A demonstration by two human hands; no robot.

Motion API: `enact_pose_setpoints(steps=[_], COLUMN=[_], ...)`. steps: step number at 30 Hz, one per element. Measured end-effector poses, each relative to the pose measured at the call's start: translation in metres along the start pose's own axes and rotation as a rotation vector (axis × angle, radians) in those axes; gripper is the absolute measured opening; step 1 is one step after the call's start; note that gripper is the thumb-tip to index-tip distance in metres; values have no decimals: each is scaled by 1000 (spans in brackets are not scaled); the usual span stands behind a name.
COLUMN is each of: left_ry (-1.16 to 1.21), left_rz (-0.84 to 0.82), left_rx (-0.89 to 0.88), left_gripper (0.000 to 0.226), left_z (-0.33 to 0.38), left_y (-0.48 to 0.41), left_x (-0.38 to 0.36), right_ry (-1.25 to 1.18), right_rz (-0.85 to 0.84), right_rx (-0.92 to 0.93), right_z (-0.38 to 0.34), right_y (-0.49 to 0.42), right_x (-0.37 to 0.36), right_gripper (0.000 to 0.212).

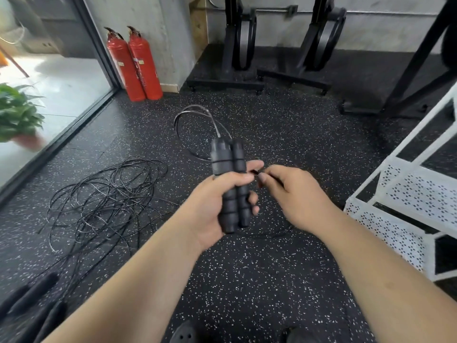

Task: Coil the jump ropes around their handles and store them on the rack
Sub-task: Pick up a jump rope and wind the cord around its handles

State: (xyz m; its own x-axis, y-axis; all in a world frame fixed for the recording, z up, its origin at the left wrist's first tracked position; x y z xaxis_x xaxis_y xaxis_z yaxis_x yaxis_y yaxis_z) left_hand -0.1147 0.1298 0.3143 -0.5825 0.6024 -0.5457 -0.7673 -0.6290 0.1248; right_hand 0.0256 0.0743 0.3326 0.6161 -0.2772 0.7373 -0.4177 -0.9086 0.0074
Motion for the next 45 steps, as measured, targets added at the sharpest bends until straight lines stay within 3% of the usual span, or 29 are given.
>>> enact_pose_setpoints(steps=[4,11,17,22,29,32,38,45], left_ry=[55,178,142,39,179,196,90,106], left_rz=[14,174,75,-41,117,132,29,115], left_rx=[17,-162,-17,28,-148,-114,50,-25], left_gripper=[46,52,55,43,60,64,50,42], left_z=[1,51,16,-6,47,40,-9,8], left_y=[-2,-6,-2,0,-10,-8,0,-6], left_x=[-3,37,15,-12,39,41,-6,6], right_ry=[-20,-87,-82,-26,-74,-86,-32,-26], right_rz=[-50,-57,-14,-57,-72,-56,-30,-58], right_rx=[-21,-31,11,-4,-49,-37,-8,-46], right_z=[6,5,1,2,9,9,5,17], right_y=[-2,2,0,-1,0,1,-4,-6], right_x=[-3,20,11,-3,20,17,5,7], right_gripper=[27,27,27,22,33,33,34,30])
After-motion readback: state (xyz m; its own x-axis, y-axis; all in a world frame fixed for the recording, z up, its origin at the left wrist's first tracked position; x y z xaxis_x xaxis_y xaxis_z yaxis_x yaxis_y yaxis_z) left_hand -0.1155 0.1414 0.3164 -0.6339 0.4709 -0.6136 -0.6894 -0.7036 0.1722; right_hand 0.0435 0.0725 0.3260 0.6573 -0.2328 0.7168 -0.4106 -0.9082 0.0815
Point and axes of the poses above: each hand's wrist, its own y-axis away from the middle knuckle, its own x-axis out of the back of the hand, z = x × y, the point moved 8 cm from there along -y, towards the middle knuckle, and after that the axes turned 8 degrees about -x, right-handed, at the moved point
